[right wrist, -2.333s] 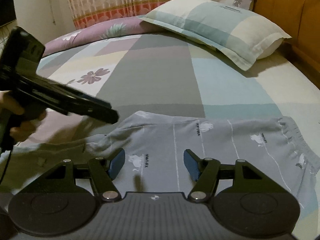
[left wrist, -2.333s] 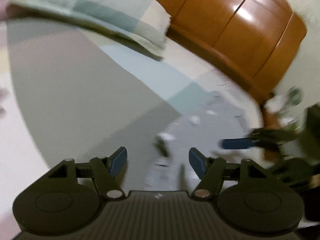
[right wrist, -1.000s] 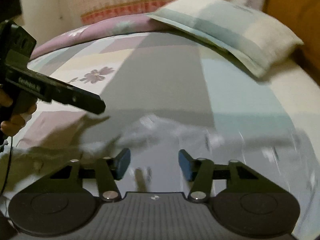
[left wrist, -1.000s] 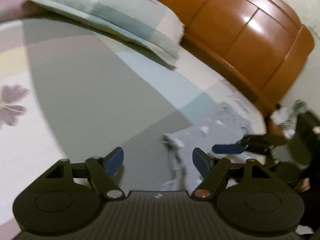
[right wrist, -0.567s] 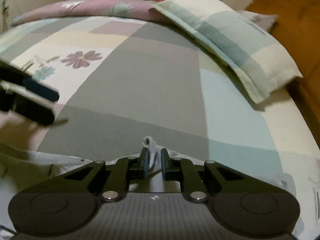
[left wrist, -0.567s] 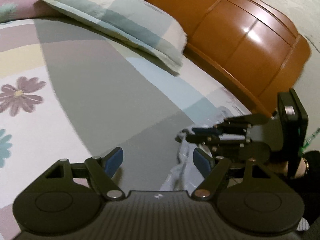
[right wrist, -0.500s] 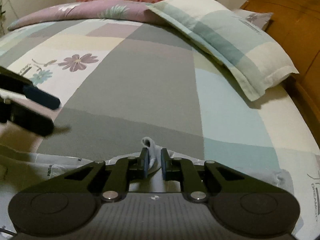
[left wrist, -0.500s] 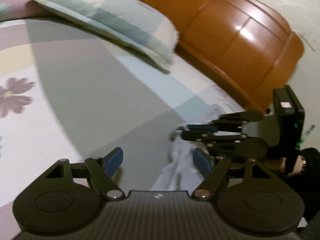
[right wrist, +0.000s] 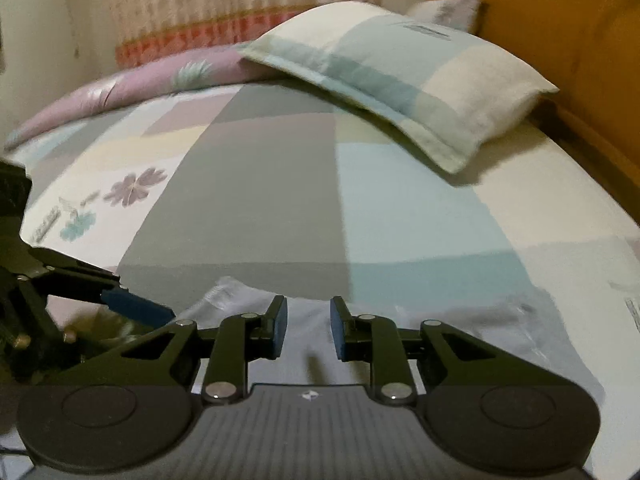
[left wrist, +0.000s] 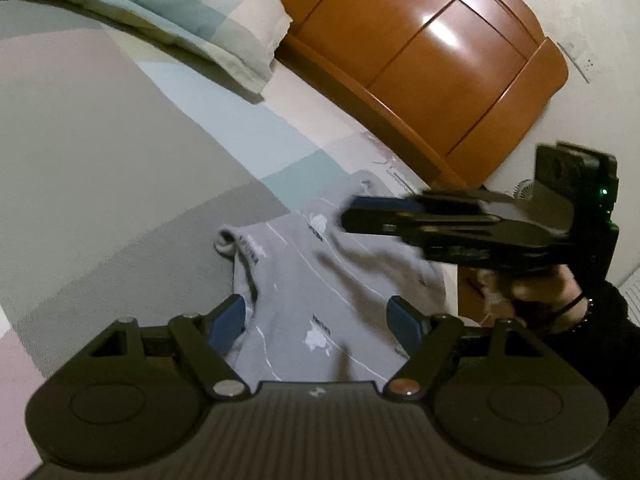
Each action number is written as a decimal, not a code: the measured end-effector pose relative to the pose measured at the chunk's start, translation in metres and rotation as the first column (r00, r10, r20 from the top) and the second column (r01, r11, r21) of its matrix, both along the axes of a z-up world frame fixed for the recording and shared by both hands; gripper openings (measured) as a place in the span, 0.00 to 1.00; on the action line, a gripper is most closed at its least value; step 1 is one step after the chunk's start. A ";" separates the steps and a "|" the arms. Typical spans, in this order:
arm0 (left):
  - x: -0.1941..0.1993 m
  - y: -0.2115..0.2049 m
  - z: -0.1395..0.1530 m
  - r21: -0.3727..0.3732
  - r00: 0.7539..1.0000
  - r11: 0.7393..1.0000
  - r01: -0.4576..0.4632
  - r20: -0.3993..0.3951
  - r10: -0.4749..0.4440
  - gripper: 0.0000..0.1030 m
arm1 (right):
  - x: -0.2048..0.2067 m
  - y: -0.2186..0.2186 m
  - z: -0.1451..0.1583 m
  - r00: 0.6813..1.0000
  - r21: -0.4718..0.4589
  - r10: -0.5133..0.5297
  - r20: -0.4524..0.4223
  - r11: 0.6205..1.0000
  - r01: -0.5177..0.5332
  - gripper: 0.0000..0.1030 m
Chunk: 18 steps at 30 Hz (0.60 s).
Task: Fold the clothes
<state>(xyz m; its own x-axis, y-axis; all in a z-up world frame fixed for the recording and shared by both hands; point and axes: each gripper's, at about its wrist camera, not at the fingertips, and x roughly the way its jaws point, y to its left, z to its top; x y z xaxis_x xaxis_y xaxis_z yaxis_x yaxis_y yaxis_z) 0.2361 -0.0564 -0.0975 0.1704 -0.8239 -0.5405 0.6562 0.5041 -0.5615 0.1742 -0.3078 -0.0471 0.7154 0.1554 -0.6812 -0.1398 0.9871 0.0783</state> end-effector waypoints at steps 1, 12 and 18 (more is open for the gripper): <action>0.000 0.000 0.002 -0.003 1.000 1.000 -0.003 0.006 0.003 0.75 | -0.006 -0.011 0.001 1.000 -0.001 -0.030 -0.003 1.000 0.030 0.26; -0.019 0.002 0.018 0.113 0.995 0.992 -0.059 0.084 0.049 0.75 | -0.074 -0.128 0.000 0.904 -0.061 -0.427 0.007 0.902 0.426 0.26; -0.056 0.001 0.035 0.260 0.975 0.959 -0.112 0.215 0.056 0.75 | -0.089 -0.158 -0.013 0.887 0.146 -0.458 -0.064 0.875 0.462 0.26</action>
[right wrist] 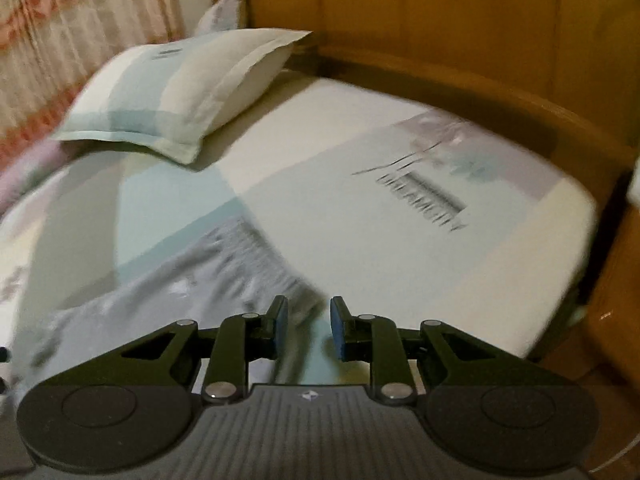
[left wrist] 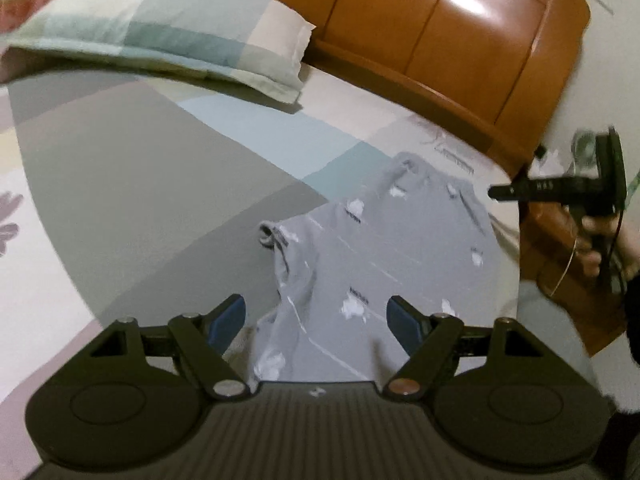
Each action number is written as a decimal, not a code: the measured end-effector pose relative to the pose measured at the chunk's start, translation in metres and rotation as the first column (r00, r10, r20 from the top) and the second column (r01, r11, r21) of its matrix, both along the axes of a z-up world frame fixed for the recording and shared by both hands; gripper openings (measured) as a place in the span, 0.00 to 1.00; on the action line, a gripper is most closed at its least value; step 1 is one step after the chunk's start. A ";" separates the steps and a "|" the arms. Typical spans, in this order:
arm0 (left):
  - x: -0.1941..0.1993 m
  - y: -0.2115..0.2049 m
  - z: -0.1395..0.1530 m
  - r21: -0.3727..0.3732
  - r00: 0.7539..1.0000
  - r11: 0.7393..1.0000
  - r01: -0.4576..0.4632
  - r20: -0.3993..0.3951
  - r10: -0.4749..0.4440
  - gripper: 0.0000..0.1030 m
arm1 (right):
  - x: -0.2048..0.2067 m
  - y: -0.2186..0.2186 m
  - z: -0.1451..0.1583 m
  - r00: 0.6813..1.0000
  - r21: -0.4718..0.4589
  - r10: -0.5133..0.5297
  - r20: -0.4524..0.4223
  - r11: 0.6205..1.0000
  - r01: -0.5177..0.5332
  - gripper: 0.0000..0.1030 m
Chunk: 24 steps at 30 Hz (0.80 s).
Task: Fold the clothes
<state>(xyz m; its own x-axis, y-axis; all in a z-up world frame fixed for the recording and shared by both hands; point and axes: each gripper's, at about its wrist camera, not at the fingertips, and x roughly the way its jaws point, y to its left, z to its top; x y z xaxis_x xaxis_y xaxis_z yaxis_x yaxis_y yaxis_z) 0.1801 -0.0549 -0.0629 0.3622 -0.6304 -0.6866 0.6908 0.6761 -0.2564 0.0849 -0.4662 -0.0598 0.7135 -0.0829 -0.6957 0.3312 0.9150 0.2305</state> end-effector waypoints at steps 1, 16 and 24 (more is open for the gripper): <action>-0.006 0.001 0.002 0.013 1.000 1.000 0.002 0.007 -0.002 0.75 | 0.001 0.003 -0.003 1.000 0.008 0.012 -0.001 1.000 -0.012 0.26; -0.067 0.000 0.001 0.112 0.999 0.993 -0.041 -0.018 0.043 0.76 | -0.007 0.033 0.005 0.980 -0.104 0.200 0.016 0.975 -0.197 0.18; -0.091 -0.023 -0.004 0.207 0.998 0.978 -0.011 0.060 -0.002 0.76 | 0.014 0.127 -0.032 0.872 -0.164 0.482 -0.089 0.856 -0.490 0.31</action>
